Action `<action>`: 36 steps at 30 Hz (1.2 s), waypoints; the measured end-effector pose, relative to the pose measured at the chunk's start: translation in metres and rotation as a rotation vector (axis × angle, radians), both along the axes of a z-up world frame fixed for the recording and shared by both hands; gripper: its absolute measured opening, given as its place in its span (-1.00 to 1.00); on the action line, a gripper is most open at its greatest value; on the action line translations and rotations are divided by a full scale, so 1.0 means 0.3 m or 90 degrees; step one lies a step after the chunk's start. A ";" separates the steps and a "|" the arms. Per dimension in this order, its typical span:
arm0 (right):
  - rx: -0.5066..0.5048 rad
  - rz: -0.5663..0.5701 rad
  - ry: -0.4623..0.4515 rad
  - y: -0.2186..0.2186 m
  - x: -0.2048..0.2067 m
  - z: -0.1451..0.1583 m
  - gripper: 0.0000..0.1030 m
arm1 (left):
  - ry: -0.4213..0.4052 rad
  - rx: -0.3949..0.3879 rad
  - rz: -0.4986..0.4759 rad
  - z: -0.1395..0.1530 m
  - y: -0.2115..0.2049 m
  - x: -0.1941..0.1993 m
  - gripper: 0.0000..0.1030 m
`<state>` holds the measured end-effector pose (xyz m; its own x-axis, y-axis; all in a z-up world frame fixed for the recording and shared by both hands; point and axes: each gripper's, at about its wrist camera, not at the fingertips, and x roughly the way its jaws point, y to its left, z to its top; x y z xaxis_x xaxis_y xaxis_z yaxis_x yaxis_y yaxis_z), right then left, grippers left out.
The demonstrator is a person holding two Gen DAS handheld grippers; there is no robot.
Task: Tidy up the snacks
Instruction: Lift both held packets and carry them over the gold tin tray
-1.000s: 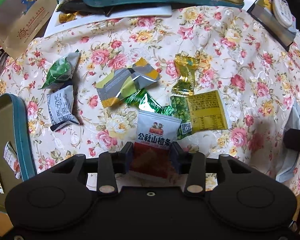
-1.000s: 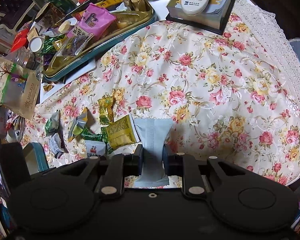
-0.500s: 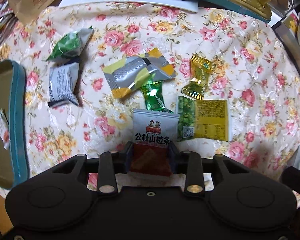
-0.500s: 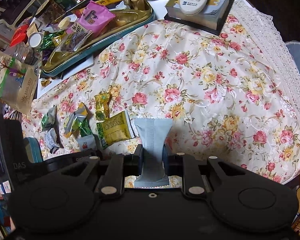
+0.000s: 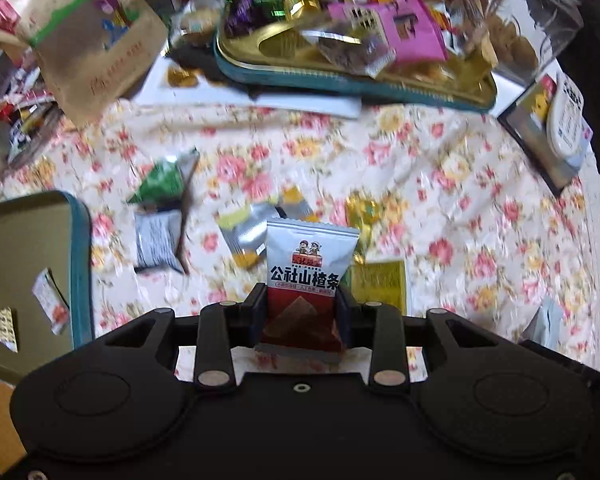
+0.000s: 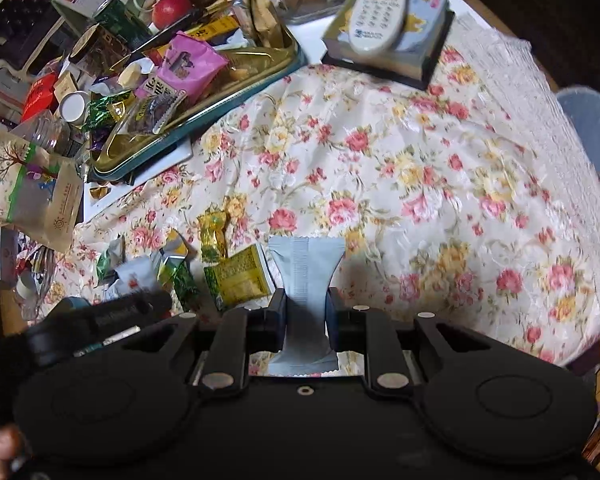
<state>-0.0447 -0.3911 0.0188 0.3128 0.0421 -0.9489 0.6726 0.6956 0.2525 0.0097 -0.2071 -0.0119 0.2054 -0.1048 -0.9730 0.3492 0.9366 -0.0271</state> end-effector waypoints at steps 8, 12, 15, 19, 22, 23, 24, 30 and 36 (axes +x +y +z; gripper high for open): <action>0.026 0.034 0.011 0.015 0.086 -0.070 -0.58 | -0.008 0.021 -0.005 -0.041 0.009 0.055 -0.16; -0.004 0.032 -0.005 0.033 0.096 -0.059 -0.58 | -0.049 0.022 0.018 -0.001 0.050 0.034 -0.16; -0.025 0.021 0.007 0.051 0.084 -0.070 -0.58 | -0.054 0.030 0.016 0.017 0.091 -0.004 -0.16; 0.019 0.005 0.007 0.079 0.065 -0.055 -0.58 | -0.040 -0.003 0.034 0.076 0.162 -0.023 -0.16; 0.045 -0.013 -0.010 0.107 0.024 -0.005 -0.58 | -0.061 -0.046 0.075 0.168 0.239 -0.048 -0.16; 0.046 -0.015 -0.018 0.119 0.010 0.008 -0.58 | -0.082 -0.055 0.075 0.191 0.257 -0.063 -0.16; 0.039 -0.020 -0.018 0.139 0.002 0.020 -0.58 | -0.105 -0.044 0.072 0.204 0.271 -0.078 -0.16; 0.033 -0.011 -0.010 0.244 -0.035 0.035 -0.58 | -0.083 -0.013 0.086 0.184 0.361 -0.116 -0.16; 0.020 0.004 -0.001 0.333 -0.057 0.040 -0.58 | -0.099 0.047 0.076 0.189 0.409 -0.137 -0.16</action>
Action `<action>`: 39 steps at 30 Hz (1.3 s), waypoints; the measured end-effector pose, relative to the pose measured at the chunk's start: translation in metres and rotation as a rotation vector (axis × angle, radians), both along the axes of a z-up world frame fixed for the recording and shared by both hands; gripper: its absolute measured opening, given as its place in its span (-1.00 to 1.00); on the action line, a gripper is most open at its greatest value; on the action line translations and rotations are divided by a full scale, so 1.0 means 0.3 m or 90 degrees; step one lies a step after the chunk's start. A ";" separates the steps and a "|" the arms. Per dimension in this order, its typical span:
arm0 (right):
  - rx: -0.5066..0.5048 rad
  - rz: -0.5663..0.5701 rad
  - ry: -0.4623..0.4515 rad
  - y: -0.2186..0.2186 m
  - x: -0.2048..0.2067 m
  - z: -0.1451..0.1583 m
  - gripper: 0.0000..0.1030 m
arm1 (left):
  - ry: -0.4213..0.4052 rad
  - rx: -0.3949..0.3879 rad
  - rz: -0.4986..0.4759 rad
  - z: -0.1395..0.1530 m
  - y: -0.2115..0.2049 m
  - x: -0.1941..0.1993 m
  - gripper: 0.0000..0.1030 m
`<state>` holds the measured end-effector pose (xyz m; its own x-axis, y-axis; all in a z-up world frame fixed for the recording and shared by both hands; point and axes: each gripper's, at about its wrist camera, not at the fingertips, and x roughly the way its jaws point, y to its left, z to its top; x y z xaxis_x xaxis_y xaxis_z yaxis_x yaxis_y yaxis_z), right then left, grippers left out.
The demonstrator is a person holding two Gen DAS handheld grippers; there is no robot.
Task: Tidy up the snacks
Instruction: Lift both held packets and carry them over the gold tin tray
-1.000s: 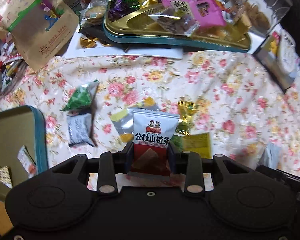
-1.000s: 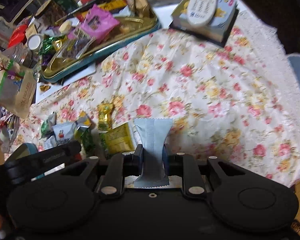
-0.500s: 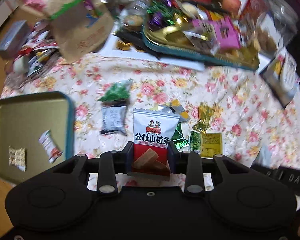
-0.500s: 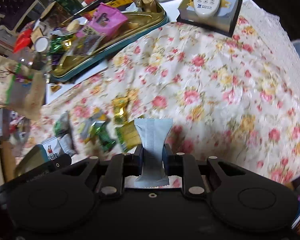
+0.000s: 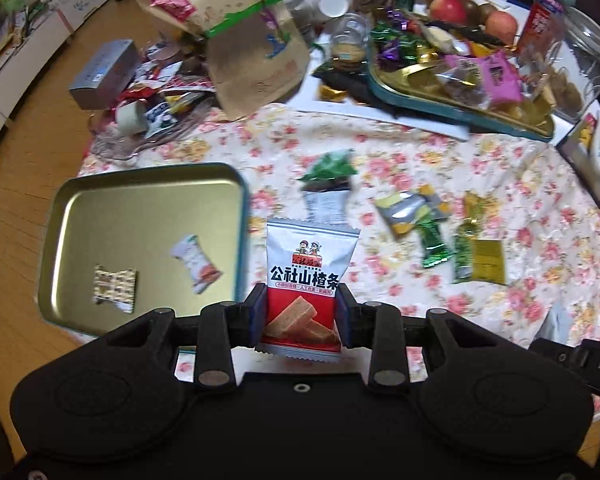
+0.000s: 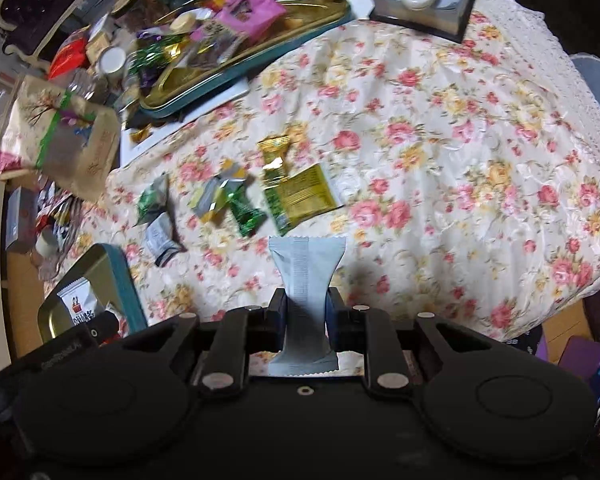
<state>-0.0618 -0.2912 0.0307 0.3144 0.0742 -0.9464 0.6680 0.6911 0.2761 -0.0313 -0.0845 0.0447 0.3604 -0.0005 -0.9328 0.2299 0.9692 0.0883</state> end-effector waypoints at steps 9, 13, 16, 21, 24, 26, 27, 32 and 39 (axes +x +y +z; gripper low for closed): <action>-0.023 0.030 0.004 0.100 0.089 -0.009 -0.58 | -0.028 0.030 0.051 -0.008 0.170 0.110 -0.16; -0.026 0.054 0.006 0.156 0.146 -0.018 -0.58 | -0.035 0.040 0.085 -0.010 0.272 0.176 -0.16; -0.014 0.061 0.003 0.194 0.179 -0.020 -0.58 | -0.046 0.054 0.135 -0.008 0.336 0.213 -0.16; -0.027 0.088 0.006 0.242 0.211 -0.037 -0.58 | -0.025 0.027 0.170 -0.010 0.373 0.246 -0.16; -0.044 0.102 0.009 0.241 0.210 -0.050 -0.58 | -0.015 0.013 0.168 -0.009 0.345 0.260 -0.16; -0.049 0.106 0.009 0.231 0.210 -0.058 -0.58 | -0.015 0.009 0.155 -0.007 0.313 0.267 -0.16; -0.050 0.106 0.009 0.224 0.210 -0.062 -0.58 | -0.016 0.009 0.148 -0.006 0.297 0.269 -0.16; -0.051 0.116 0.001 0.191 0.229 -0.067 -0.58 | -0.012 0.009 0.140 -0.017 0.225 0.311 -0.16; -0.123 0.175 -0.061 0.213 0.333 -0.024 -0.58 | -0.018 0.038 0.145 -0.047 0.175 0.381 -0.15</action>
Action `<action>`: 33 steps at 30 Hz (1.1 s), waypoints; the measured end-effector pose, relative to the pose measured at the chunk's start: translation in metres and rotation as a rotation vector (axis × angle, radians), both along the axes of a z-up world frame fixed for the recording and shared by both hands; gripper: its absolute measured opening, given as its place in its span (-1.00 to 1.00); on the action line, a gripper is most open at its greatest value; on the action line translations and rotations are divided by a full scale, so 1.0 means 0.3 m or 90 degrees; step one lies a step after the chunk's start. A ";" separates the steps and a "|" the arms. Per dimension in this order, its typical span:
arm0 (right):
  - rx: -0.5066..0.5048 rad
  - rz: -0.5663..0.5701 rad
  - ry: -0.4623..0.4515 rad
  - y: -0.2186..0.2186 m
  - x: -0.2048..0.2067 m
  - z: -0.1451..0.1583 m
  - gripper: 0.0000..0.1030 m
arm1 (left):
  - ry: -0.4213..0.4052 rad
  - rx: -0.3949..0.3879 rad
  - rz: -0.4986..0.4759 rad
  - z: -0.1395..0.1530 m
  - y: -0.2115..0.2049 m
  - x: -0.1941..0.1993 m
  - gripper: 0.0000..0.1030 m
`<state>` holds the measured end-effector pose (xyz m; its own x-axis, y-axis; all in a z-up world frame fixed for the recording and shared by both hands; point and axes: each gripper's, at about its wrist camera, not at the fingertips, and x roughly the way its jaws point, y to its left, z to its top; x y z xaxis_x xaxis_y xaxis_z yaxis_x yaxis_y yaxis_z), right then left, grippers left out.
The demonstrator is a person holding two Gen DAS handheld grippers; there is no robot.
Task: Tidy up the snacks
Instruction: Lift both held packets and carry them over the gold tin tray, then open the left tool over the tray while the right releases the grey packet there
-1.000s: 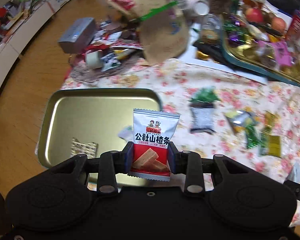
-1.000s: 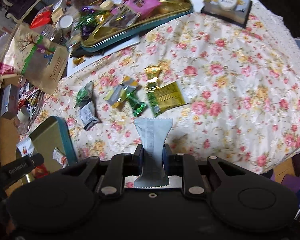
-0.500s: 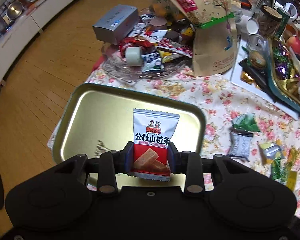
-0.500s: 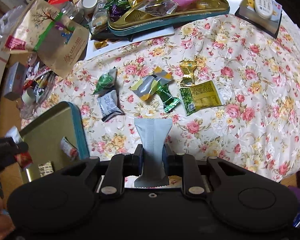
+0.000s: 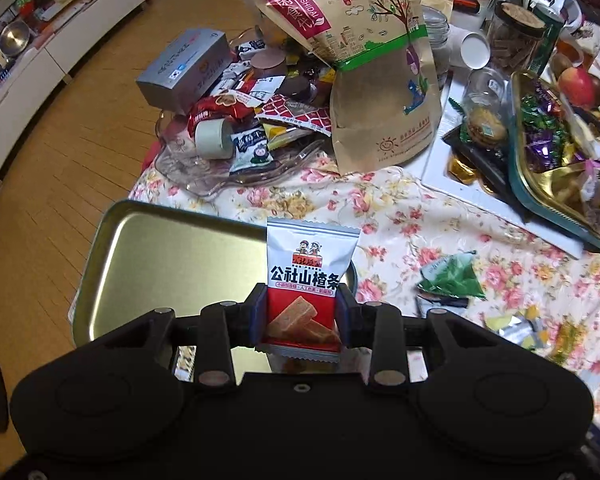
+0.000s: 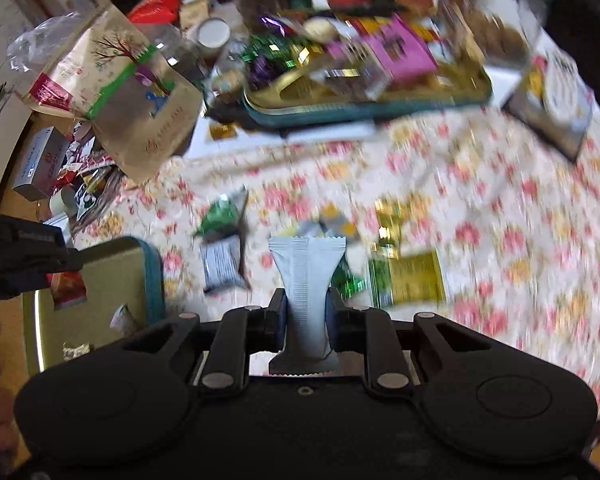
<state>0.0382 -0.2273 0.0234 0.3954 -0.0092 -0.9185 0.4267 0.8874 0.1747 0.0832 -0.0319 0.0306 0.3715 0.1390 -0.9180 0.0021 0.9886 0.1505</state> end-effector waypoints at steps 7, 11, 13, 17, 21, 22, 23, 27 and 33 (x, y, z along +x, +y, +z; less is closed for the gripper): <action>0.054 0.023 -0.006 0.044 0.107 0.007 -0.58 | 0.000 0.058 0.014 -0.043 0.099 0.052 -0.15; 0.061 0.049 -0.034 0.118 0.158 0.034 -0.58 | 0.005 0.064 0.052 -0.053 0.197 0.078 -0.15; 0.063 0.066 -0.044 0.159 0.179 0.041 -0.58 | 0.009 0.066 0.073 -0.059 0.245 0.088 -0.15; 0.060 0.086 -0.051 0.233 0.217 0.038 -0.58 | 0.013 0.052 0.108 -0.054 0.329 0.099 -0.15; 0.072 0.098 -0.050 0.292 0.241 0.031 -0.58 | 0.010 0.049 0.133 -0.049 0.390 0.101 -0.15; 0.074 0.102 -0.051 0.304 0.245 0.031 -0.58 | 0.011 0.046 0.140 -0.049 0.405 0.101 -0.15; 0.075 0.107 -0.052 0.318 0.245 0.030 -0.58 | 0.012 0.044 0.145 -0.048 0.418 0.101 -0.15; 0.076 0.127 -0.061 0.363 0.253 0.026 -0.58 | 0.015 0.032 0.155 -0.046 0.452 0.098 -0.15; 0.084 0.141 -0.073 0.407 0.264 0.023 -0.58 | 0.018 -0.019 0.183 -0.029 0.521 0.099 -0.11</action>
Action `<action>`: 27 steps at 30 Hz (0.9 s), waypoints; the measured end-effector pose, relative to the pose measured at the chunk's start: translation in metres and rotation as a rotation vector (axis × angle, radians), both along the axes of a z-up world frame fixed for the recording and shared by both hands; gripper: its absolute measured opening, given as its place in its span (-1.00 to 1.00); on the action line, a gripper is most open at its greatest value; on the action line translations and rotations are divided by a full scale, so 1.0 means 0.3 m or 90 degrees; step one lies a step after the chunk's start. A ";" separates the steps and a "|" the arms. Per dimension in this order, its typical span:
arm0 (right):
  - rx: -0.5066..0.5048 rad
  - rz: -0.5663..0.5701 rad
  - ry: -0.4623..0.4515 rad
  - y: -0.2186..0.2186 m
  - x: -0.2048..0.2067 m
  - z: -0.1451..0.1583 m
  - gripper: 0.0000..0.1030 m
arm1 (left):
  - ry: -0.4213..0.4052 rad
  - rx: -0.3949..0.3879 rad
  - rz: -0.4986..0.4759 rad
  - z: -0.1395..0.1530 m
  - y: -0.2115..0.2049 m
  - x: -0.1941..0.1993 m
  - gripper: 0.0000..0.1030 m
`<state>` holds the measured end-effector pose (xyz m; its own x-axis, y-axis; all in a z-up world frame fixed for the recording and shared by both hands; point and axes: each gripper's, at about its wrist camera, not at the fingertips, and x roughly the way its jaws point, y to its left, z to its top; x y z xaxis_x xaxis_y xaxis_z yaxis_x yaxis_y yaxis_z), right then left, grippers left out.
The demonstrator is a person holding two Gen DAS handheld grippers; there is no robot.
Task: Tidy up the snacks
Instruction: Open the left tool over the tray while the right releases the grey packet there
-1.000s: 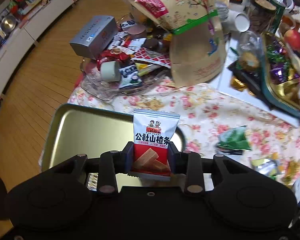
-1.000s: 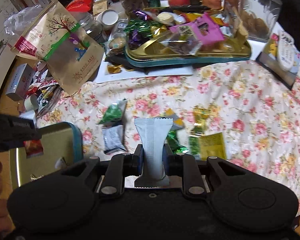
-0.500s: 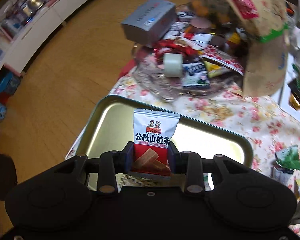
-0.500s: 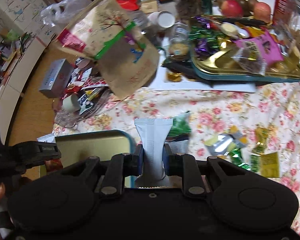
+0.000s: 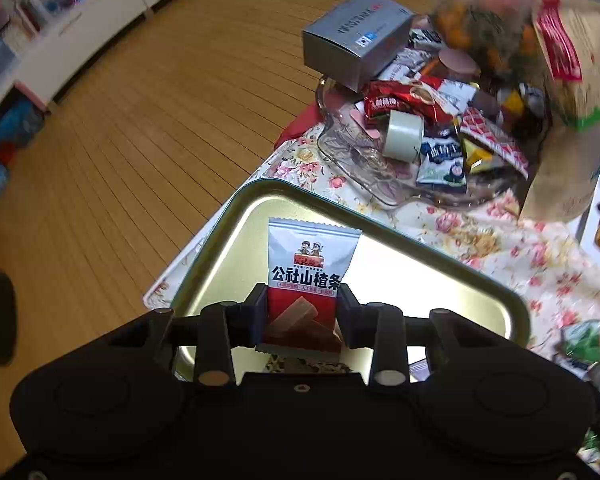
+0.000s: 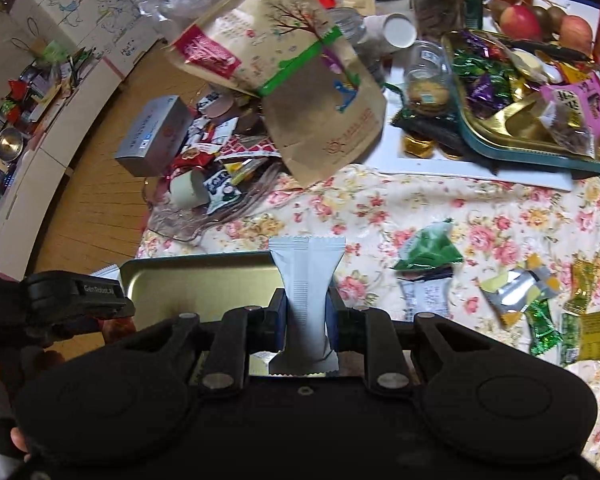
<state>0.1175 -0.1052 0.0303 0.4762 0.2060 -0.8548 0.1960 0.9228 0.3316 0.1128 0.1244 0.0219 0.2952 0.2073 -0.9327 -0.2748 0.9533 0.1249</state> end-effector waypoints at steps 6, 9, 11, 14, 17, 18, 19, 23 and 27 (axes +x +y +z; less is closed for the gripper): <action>0.019 0.021 -0.031 0.057 0.016 0.017 -0.58 | -0.049 0.013 0.036 0.042 0.058 -0.008 -0.10; 0.022 0.035 -0.039 0.089 0.024 0.023 -0.57 | -0.049 -0.002 0.052 0.042 0.090 -0.009 -0.10; 0.027 0.042 -0.042 0.106 0.027 0.026 -0.56 | -0.042 -0.015 0.065 0.035 0.107 -0.008 -0.10; 0.036 0.052 -0.048 0.135 0.031 0.025 -0.50 | -0.033 -0.025 0.079 0.026 0.118 -0.011 -0.10; 0.030 0.072 -0.054 0.169 0.030 0.021 -0.39 | -0.027 -0.021 0.082 0.023 0.117 -0.013 -0.10; 0.022 0.080 -0.055 0.180 0.029 0.019 -0.37 | -0.026 -0.020 0.085 0.023 0.117 -0.013 -0.10; 0.015 0.085 -0.055 0.189 0.027 0.017 -0.35 | -0.025 -0.022 0.088 0.023 0.118 -0.014 -0.10; 0.004 0.089 -0.047 0.193 0.023 0.010 -0.28 | -0.021 -0.040 0.086 0.024 0.107 -0.013 -0.10; 0.009 0.067 -0.025 0.154 0.026 -0.004 -0.26 | -0.024 -0.041 0.070 0.034 0.074 -0.011 -0.10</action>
<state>0.1254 -0.0589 0.0291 0.4851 0.2682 -0.8323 0.0854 0.9327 0.3504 0.1095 0.1466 0.0320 0.3094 0.1806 -0.9336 -0.3812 0.9230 0.0522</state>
